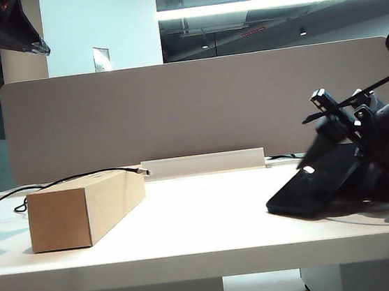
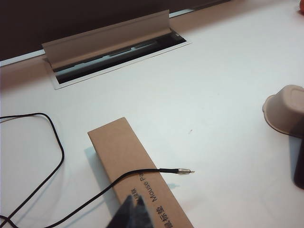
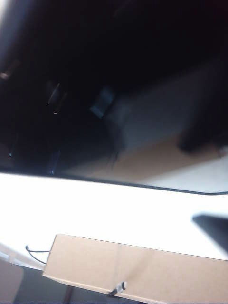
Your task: Pick up the charging cable and the phone, plug the charging cable into the charging port on the phone, and finally place them back on the table.
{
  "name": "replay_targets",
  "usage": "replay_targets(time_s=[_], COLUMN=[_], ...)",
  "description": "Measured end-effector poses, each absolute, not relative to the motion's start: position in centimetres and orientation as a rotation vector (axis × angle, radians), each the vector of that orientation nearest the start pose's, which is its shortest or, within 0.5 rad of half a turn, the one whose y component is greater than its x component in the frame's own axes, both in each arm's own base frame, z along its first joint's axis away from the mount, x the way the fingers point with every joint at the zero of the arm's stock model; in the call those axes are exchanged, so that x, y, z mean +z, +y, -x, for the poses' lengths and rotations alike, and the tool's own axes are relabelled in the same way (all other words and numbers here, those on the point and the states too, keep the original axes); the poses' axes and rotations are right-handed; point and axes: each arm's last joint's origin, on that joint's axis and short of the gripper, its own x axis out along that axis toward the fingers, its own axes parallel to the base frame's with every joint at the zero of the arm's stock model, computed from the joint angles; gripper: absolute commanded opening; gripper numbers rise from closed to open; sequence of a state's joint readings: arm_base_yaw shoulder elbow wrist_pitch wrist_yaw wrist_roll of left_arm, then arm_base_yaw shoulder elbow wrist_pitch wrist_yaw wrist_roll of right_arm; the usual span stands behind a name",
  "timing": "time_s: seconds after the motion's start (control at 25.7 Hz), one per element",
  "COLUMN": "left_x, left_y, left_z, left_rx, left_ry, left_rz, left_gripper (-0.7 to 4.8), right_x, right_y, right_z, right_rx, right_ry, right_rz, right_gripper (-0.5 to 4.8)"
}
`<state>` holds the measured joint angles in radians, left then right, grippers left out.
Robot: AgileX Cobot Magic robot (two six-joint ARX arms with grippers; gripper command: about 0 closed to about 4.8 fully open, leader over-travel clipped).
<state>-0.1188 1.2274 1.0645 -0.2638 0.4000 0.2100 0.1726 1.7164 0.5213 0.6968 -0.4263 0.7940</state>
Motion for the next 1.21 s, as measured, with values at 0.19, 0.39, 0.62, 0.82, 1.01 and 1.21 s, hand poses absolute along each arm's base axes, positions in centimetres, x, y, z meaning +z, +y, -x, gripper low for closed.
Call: replay_targets(time_s=[0.19,0.39,0.62,0.82,1.01,1.21], left_x=[33.2,33.2,33.5,34.2,34.0,32.6], left_y=[-4.3,-4.3,-4.3,-5.2,-8.5,-10.9], left_z=[-26.5,-26.5,-26.7,-26.9,-27.2,-28.5], left_rx=[-0.553,-0.553,-0.551,-0.575,-0.700,-0.778], left_ry=[0.372,0.372,0.340,0.255,0.154,0.157], left_rz=[-0.141,-0.141,-0.146,-0.164,-0.313,-0.438], left_gripper=[-0.05,-0.06,-0.05,-0.05,-0.05,-0.06], right_x=[11.4,11.4,12.4,16.4,20.4,22.7], right_y=[6.1,6.2,6.2,6.1,6.0,5.7], right_z=[-28.1,-28.1,-27.7,-26.9,-25.5,-24.0], right_rx=[0.361,0.368,0.445,0.512,0.604,0.650], right_ry=[0.707,0.710,0.698,0.567,0.435,0.379], right_rz=[-0.832,-0.854,-0.850,-0.830,-0.806,-0.758], right_gripper=[0.79,-0.09,-0.09,-0.09,-0.09,-0.09])
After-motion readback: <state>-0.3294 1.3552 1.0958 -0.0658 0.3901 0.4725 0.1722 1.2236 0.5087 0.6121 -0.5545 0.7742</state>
